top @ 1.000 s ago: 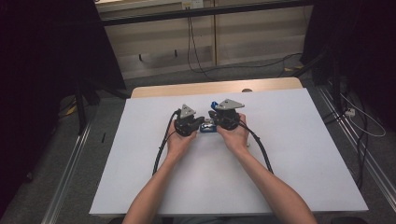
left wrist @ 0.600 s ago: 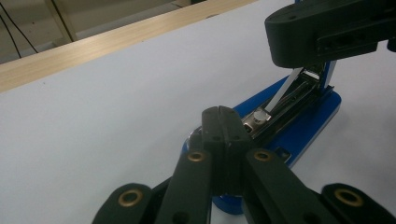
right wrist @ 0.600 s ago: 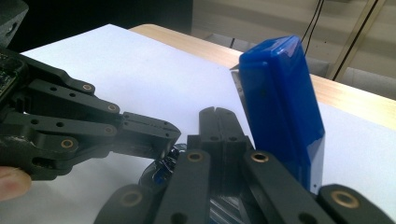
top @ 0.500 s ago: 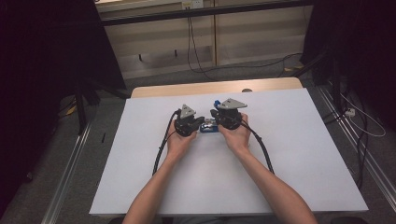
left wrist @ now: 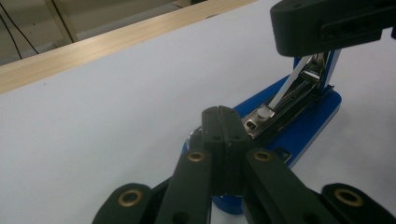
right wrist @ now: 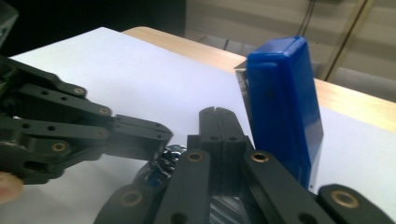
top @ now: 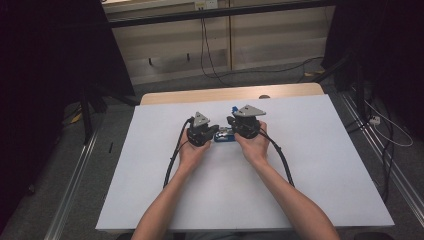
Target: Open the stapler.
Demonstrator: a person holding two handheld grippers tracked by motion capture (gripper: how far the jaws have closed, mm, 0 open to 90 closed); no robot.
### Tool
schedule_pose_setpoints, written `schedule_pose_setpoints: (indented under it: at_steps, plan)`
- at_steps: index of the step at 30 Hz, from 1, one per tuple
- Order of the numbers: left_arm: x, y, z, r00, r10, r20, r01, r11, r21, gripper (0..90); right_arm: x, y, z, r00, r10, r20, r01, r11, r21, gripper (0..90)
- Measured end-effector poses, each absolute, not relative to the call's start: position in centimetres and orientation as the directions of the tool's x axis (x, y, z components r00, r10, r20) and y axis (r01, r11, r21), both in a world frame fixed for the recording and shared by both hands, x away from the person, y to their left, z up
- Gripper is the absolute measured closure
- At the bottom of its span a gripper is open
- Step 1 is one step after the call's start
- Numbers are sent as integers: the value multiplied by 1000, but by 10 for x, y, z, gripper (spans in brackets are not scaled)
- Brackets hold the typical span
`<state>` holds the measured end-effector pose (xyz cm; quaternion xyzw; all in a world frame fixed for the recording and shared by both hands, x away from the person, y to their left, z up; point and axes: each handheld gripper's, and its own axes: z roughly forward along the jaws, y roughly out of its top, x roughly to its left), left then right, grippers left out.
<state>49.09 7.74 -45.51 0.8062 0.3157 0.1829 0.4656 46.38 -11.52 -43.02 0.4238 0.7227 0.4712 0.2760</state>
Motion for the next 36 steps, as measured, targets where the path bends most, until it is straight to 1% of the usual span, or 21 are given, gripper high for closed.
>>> schedule_pose_setpoints:
  at_steps: [26, 36]
  plan:
    - [491, 78, -456, 734, 679, 1, 335, -363, 869, 900, 464, -121, -429, -488, 873, 12, 357, 187, 915, 900]
    - [491, 78, -455, 734, 680, 2, 335, -365, 869, 900, 464, -129, -427, -474, 880, 22, 359, 170, 918, 900]
